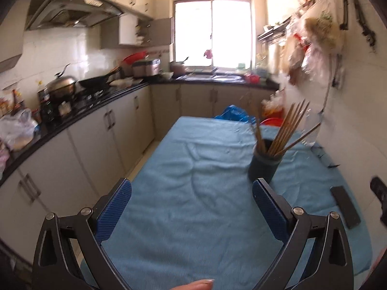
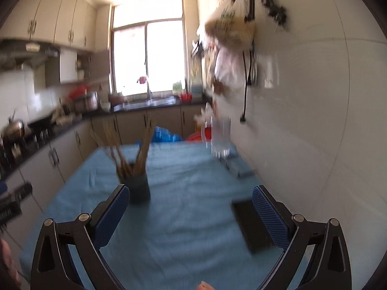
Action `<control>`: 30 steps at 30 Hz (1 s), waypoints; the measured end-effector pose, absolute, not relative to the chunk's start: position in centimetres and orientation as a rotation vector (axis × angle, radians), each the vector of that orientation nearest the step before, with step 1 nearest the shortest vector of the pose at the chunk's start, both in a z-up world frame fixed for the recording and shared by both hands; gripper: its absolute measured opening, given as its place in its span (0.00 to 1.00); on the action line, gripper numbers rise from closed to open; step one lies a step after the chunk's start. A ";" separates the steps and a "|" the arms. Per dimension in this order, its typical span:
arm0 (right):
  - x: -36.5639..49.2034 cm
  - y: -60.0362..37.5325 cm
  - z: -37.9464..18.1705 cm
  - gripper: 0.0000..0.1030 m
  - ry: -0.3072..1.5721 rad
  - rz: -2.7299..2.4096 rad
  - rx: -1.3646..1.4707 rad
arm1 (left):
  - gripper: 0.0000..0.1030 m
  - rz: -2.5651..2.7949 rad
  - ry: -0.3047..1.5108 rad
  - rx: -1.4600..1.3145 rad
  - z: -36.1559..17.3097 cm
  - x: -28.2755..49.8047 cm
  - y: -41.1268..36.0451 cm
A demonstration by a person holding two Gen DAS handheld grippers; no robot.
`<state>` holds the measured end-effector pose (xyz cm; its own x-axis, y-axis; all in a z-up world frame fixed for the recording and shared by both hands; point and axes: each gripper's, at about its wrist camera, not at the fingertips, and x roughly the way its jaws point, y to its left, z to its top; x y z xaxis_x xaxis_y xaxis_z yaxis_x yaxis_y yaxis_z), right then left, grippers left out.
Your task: Organize utensils
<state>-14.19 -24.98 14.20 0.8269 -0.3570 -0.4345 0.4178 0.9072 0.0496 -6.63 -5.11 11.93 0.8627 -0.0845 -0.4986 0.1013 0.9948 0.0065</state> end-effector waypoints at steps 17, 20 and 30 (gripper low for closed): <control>-16.8 -21.5 10.3 1.00 0.532 -0.401 0.123 | 0.97 -0.149 0.614 0.061 9.1 -9.7 -5.2; -16.4 -21.6 10.0 1.00 0.545 -0.401 0.127 | 0.97 -0.153 0.610 0.070 9.0 -9.8 -5.5; -16.5 -20.9 9.8 1.00 0.557 -0.399 0.106 | 0.97 -0.168 0.619 0.090 8.7 -10.1 -6.2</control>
<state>-16.49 -20.87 9.82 0.7744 -0.3395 -0.5340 0.3963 0.9181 -0.0090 -10.09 -6.21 8.66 0.8016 -0.1299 -0.5835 0.1834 0.9825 0.0332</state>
